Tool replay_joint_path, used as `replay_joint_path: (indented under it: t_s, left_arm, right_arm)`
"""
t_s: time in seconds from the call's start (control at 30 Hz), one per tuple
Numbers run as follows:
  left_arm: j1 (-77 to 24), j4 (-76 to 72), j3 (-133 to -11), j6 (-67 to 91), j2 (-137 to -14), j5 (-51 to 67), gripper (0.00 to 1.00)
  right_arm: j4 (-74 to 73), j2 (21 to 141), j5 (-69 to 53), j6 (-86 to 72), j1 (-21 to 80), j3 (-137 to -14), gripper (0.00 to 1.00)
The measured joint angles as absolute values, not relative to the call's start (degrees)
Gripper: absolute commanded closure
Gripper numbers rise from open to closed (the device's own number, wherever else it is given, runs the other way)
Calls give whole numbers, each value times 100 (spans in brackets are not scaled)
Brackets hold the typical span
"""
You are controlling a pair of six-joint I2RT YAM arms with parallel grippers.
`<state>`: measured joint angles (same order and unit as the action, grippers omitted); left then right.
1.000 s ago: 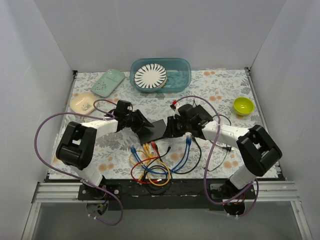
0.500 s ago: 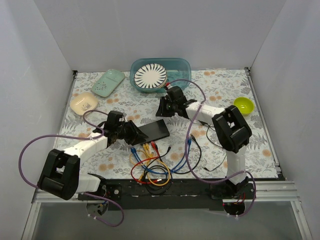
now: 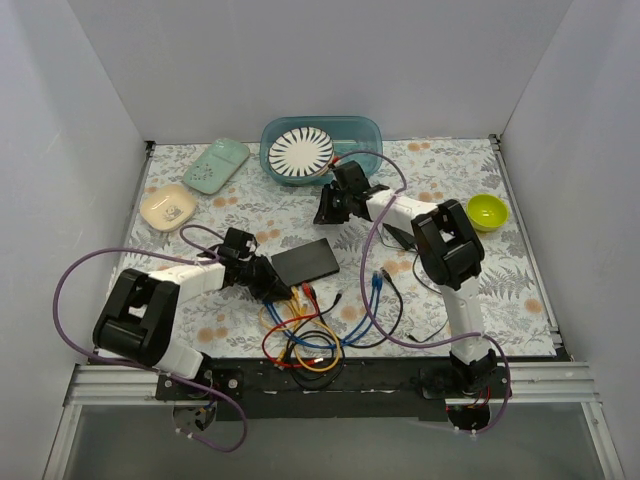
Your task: Pull the plug from the switch port
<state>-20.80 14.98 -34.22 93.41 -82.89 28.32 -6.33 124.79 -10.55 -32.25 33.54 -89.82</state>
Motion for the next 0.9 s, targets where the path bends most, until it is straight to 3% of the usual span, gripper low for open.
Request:
replay_joint_path:
  t_s: [0.27, 0.63, 0.9]
  left_arm:
    - [-2080, 1634, -3835, 9126, -8864, 3144, 85]
    - [-2134, 1953, -5227, 8991, -10191, 3614, 78]
    - [-2145, 1857, -5787, 9000, -10632, 3662, 73]
  right_arm:
    - [-561, 12392, -1332, -3188, 3361, -8552, 74]
    - [-1, 10927, -1092, -3127, 3301, -6619, 75]
    - [-32, 10678, -784, -3087, 3199, -6458, 71]
